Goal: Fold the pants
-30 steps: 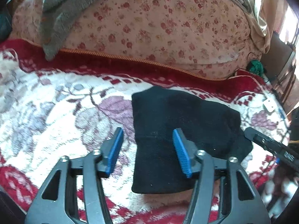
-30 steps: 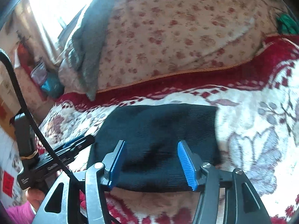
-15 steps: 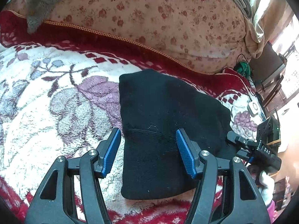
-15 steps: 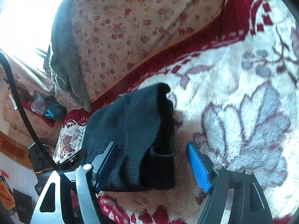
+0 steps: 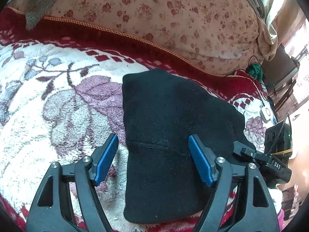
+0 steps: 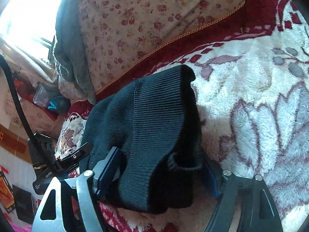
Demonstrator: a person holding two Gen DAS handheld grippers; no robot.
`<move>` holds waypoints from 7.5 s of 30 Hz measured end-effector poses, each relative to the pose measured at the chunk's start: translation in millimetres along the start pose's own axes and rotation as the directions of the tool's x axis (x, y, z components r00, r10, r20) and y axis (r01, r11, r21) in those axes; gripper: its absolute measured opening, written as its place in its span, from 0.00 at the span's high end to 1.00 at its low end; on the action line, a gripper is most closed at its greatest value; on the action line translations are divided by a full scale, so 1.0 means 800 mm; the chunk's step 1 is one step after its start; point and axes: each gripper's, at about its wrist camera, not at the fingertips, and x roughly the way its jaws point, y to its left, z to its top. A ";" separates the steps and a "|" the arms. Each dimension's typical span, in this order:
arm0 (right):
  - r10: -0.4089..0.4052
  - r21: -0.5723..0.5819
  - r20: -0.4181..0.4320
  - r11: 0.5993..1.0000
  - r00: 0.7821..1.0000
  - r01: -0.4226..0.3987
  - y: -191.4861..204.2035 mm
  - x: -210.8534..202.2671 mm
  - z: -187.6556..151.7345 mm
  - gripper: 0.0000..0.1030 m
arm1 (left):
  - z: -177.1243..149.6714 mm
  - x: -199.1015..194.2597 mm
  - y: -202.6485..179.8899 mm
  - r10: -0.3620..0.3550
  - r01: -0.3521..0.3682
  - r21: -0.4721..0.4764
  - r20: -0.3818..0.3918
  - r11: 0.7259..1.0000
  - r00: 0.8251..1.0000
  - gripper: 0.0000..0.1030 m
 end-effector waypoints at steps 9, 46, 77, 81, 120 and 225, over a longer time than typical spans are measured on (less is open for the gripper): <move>0.057 0.026 -0.011 0.998 0.998 -0.056 -0.004 0.006 0.006 0.09 | -0.002 0.014 0.004 0.000 0.000 -0.021 0.003 1.000 1.000 0.18; 0.016 -0.164 0.071 0.986 0.997 -0.004 0.079 0.002 -0.014 0.56 | -0.008 -0.058 -0.005 0.066 -0.076 0.072 0.131 0.994 0.989 0.63; 0.122 -0.286 -0.117 0.946 0.986 -0.151 0.262 0.164 -0.042 0.56 | 0.000 -0.192 0.170 0.280 -0.262 -0.110 0.223 0.959 0.934 0.63; 0.115 -0.280 -0.147 0.948 0.982 -0.153 0.271 0.189 -0.051 0.56 | -0.004 -0.190 0.196 0.305 -0.278 -0.151 0.203 0.949 0.930 0.63; -0.272 -0.527 0.084 0.804 0.959 0.274 0.285 0.134 -0.052 0.50 | -0.011 -0.220 0.170 0.432 -0.382 -0.211 0.301 0.900 0.850 0.38; -0.249 -0.633 0.132 0.724 0.959 0.275 0.348 0.131 -0.079 0.50 | -0.037 -0.235 0.138 0.543 -0.547 -0.105 0.375 0.830 0.751 0.38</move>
